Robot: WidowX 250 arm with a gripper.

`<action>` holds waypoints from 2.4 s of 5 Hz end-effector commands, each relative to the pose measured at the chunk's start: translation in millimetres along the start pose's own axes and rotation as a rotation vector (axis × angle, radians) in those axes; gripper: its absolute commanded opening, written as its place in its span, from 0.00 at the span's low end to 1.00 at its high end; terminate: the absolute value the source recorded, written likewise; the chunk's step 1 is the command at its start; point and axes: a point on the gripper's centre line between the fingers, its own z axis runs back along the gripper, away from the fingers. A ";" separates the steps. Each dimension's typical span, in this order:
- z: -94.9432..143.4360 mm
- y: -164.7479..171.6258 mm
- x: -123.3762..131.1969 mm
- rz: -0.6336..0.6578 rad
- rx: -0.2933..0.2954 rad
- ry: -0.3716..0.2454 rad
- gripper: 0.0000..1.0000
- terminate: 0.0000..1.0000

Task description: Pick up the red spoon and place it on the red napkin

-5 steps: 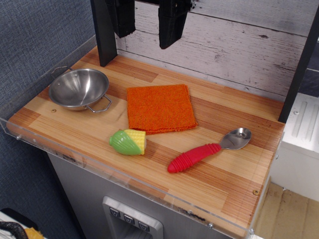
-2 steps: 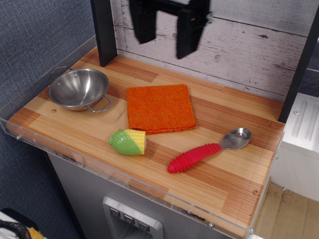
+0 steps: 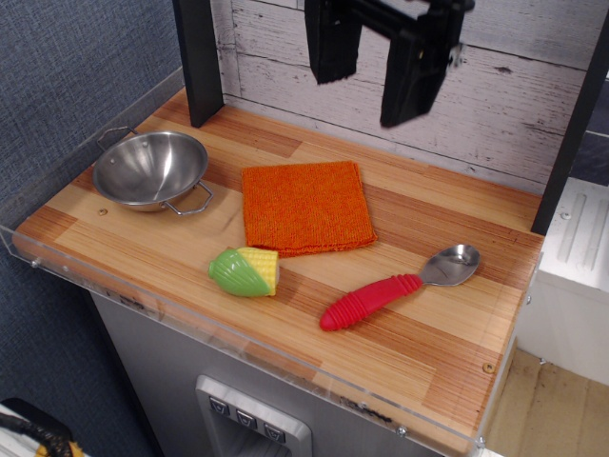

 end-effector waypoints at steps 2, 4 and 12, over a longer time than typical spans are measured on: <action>-38.2 -37.2 -10.0 -0.164 0.078 0.068 1.00 0.00; -101.5 -41.0 15.8 -0.191 0.094 0.114 1.00 0.00; -178.2 -1.6 0.8 -0.158 0.001 0.038 1.00 0.00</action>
